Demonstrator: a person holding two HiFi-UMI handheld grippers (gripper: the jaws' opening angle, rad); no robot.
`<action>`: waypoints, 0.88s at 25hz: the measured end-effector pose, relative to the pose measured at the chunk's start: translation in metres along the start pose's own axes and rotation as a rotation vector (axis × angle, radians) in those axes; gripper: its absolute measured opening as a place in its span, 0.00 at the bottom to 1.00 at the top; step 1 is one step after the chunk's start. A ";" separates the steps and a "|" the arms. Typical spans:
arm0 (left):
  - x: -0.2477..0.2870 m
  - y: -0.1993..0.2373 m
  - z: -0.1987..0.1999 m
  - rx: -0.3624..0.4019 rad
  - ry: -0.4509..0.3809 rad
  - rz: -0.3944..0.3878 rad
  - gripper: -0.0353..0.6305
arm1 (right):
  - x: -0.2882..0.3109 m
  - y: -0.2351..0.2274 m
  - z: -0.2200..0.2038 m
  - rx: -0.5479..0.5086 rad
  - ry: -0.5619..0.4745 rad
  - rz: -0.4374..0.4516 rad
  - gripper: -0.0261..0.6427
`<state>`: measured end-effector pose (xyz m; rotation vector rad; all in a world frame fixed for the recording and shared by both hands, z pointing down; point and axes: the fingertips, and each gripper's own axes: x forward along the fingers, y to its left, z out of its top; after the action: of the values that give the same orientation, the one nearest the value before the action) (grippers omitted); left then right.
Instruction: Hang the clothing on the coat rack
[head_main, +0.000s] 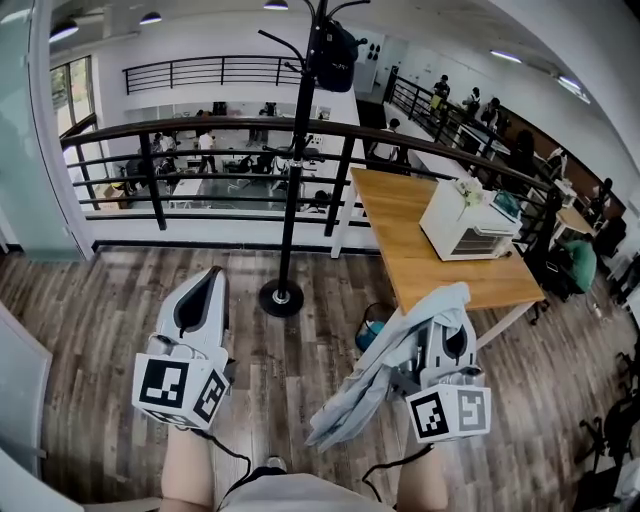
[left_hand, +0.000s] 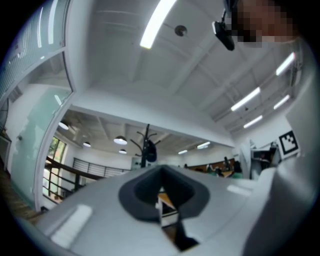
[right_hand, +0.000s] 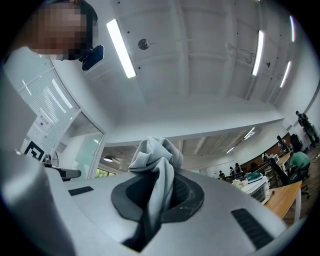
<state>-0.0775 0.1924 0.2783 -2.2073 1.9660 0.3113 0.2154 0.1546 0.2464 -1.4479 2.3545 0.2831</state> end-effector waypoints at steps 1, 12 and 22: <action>0.004 0.002 0.001 0.003 -0.003 -0.008 0.07 | 0.003 0.000 0.000 -0.001 -0.004 -0.005 0.05; 0.026 0.030 -0.010 -0.007 -0.005 -0.048 0.07 | 0.023 0.007 -0.005 -0.007 -0.015 -0.060 0.05; 0.062 0.050 -0.046 0.025 0.040 -0.042 0.07 | 0.063 -0.003 -0.040 0.046 -0.003 -0.054 0.05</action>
<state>-0.1187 0.1152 0.3068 -2.2530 1.9301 0.2374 0.1840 0.0874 0.2574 -1.4859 2.2993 0.2150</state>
